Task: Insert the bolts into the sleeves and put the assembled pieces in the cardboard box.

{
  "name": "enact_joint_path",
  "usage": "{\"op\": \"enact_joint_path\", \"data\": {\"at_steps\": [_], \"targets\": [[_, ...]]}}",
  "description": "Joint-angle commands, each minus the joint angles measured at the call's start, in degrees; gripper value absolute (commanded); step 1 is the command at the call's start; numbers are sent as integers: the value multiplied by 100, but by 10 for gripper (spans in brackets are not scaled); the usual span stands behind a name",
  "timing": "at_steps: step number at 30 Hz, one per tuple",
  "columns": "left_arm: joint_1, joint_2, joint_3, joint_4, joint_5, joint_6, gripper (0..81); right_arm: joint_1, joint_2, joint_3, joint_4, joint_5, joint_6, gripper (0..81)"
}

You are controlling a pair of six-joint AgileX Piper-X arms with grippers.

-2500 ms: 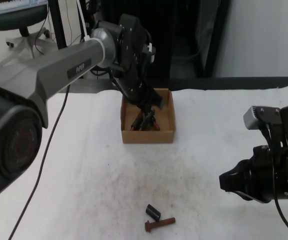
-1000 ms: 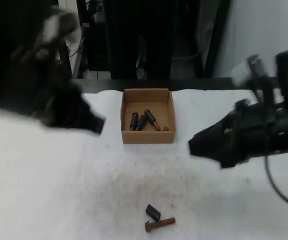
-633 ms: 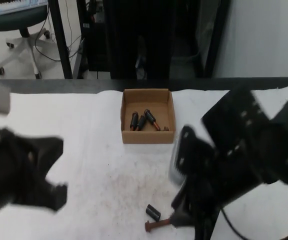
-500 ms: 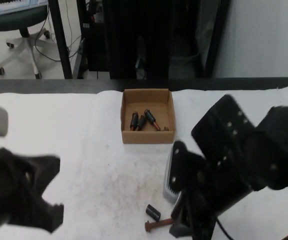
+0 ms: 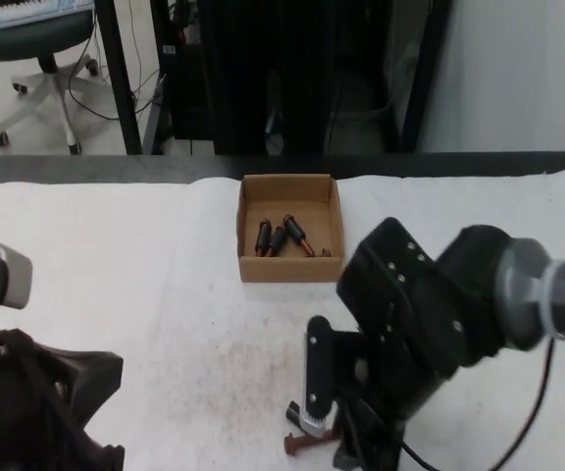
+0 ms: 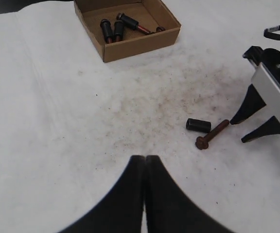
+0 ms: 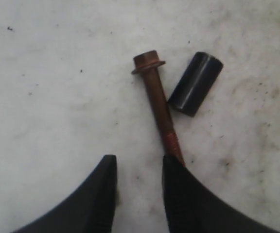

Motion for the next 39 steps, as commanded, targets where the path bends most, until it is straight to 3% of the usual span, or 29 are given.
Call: {"op": "enact_joint_path", "data": {"at_steps": [1, 9, 25, 39], "targets": [[-11, -24, 5, 34, 33, -46, 3, 14, 167, -243, -91, 43, -90, 313], [-11, -24, 5, 64, 33, -46, 3, 14, 387, -607, 56, 43, -90, 312], [-11, -24, 5, 64, 33, -46, 3, 437, 696, -582, 126, 18, -90, 312], [-11, -24, 5, 64, 33, -46, 3, 440, 695, -582, -130, 136, -90, 310]]}}
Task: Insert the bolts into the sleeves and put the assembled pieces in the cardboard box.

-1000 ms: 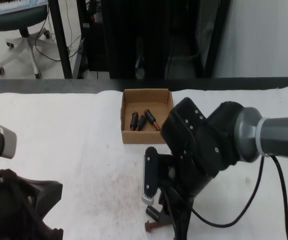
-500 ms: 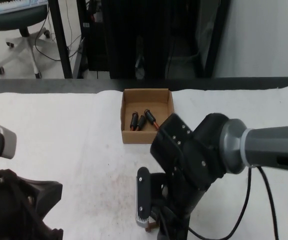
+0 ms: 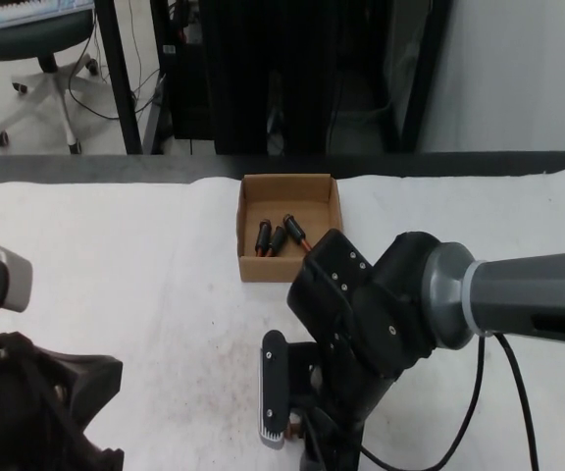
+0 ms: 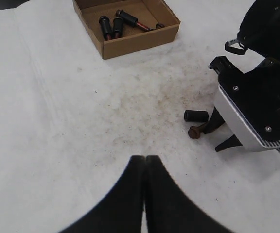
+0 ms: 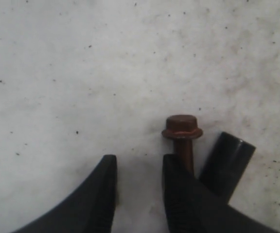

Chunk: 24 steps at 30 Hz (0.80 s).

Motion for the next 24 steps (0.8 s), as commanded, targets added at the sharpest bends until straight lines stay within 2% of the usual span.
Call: {"op": "enact_joint_path", "data": {"at_steps": [1, 11, 15, 24], "targets": [[-11, -24, 5, 0, 22, -46, 3, 10, -4, -27, -131, 13, -36, 310], [-11, -24, 5, 108, 22, -46, 3, 10, -4, -27, -545, 24, -165, 310], [-11, -24, 5, 130, 22, -46, 3, 10, -4, -27, -614, 298, -323, 310], [-11, -24, 5, 130, 22, -46, 3, -166, 103, -27, -661, 338, -350, 310]]}}
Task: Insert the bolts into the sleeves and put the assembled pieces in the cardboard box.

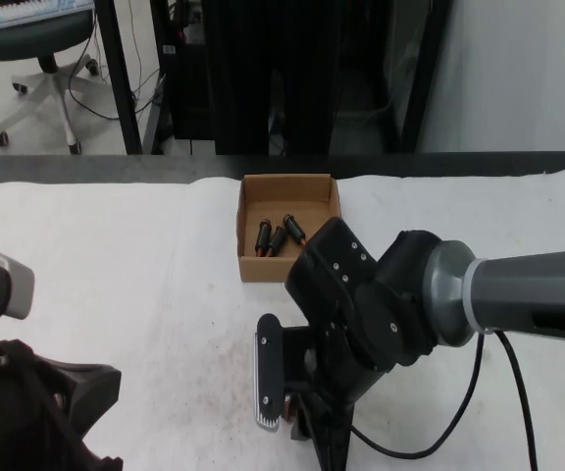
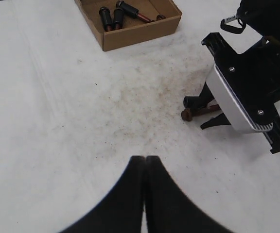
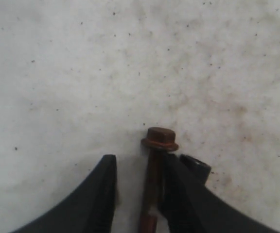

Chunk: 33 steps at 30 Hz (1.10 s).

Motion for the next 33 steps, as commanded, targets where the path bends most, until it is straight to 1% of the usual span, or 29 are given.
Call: {"op": "enact_joint_path", "data": {"at_steps": [1, 8, 10, 11, 13, 15, 16, 20, 23, 28, 33], "targets": [[-11, -24, 5, -18, 22, -46, 3, -82, 81, -27, -18, 18, -57, 310], [-11, -24, 5, -18, 22, -46, 3, -82, 261, -27, -18, 27, -57, 310], [-11, -24, 5, -18, 22, -46, 3, -82, 315, -27, -18, 27, -57, 298], [-11, -24, 5, -18, 22, -46, 3, -82, 340, -27, -18, 27, -57, 270], [-11, -24, 5, -18, 22, -46, 3, -82, 355, -27, -36, 27, -57, 179], [-11, -24, 5, -18, 22, -46, 3, -82, 355, -27, -126, 27, -57, 20], [-11, -24, 5, -18, 22, -46, 3, -82, 355, -27, -199, 27, -17, 5], [-11, -24, 5, -18, 22, -46, 3, -82, 344, -27, -411, 107, 390, 8], [-11, -24, 5, -18, 22, -46, 3, -82, 256, -61, -412, 114, 910, 8], [-11, -24, 5, -18, 22, -46, 3, -82, -259, -62, -549, 114, 1635, 8], [-11, -24, 5, -18, 22, -46, 3, -154, -913, -62, -574, 114, 1715, 8]]}}
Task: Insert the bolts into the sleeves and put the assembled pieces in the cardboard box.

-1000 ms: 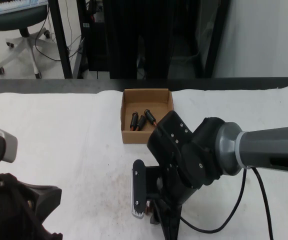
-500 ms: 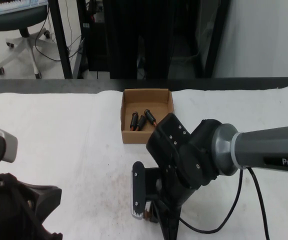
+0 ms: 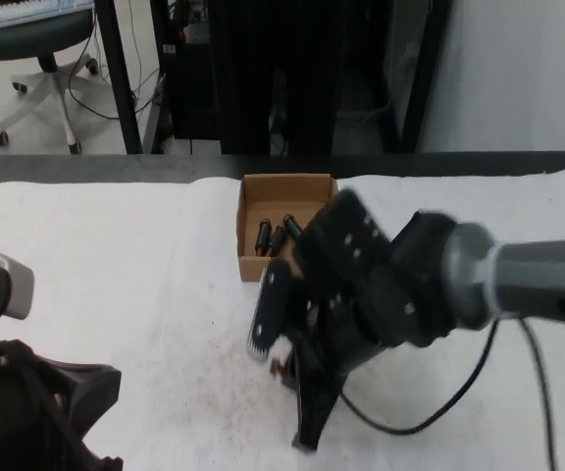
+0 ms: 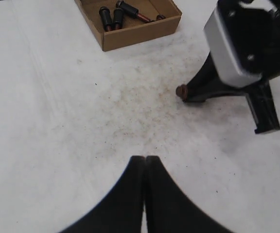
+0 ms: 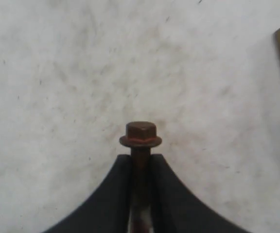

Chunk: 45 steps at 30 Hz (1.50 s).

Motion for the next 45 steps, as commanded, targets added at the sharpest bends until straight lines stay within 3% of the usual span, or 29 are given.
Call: {"op": "enact_joint_path", "data": {"at_steps": [1, 12, 25, 40, 45], "targets": [[-11, -24, 5, -18, 22, -46, 3, -150, -529, -33, -82, -12, 100, 8], [-11, -24, 5, -56, 22, -46, 3, -906, -179, -33, 48, 367, -414, 8], [-11, -24, 5, -68, 115, -46, 3, -934, 705, -338, 65, 367, -412, 8], [-11, -24, 5, 50, 337, -46, 3, -939, 745, -432, 76, 707, -412, 4], [-11, -24, 5, 132, 350, -46, 3, -939, 745, -432, 131, 578, -412, 116]]}}
